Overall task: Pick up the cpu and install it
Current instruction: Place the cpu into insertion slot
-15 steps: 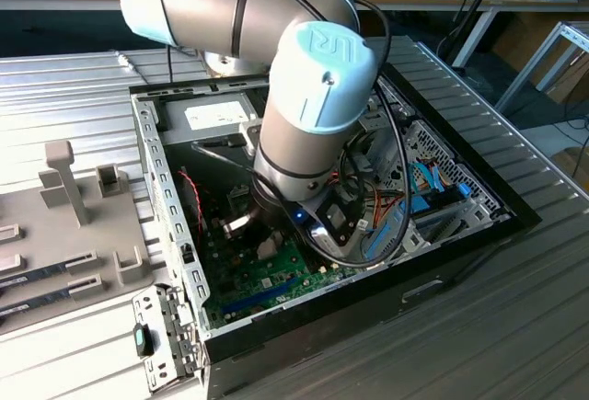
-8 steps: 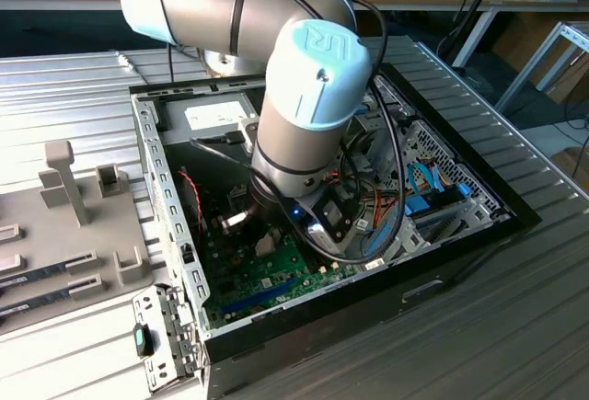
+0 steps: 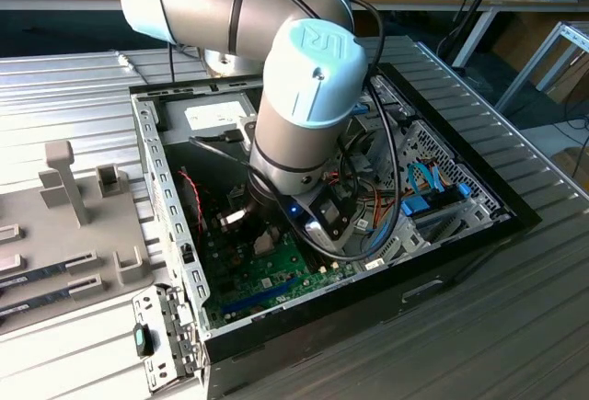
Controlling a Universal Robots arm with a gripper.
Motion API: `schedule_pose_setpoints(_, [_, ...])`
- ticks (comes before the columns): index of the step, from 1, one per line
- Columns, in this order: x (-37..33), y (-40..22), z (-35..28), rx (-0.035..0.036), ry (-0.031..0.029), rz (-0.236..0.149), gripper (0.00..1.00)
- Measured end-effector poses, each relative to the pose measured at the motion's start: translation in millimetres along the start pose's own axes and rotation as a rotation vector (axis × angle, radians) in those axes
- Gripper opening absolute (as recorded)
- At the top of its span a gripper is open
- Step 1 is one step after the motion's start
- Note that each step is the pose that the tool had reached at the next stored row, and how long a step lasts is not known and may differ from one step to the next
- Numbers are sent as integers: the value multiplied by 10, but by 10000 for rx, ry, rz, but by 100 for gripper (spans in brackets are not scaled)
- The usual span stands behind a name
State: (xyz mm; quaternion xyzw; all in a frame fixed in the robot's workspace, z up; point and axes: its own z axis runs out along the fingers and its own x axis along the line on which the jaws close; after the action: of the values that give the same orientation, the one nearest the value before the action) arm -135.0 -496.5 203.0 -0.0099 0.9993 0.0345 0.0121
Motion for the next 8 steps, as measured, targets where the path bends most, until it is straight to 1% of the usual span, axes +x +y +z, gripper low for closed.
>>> schedule_pose_setpoints(4, [0, -3, 17, 1, 1, -6, 47])
schedule_pose_setpoints(8, [-1, -19, 26, 0, 1, -5, 47])
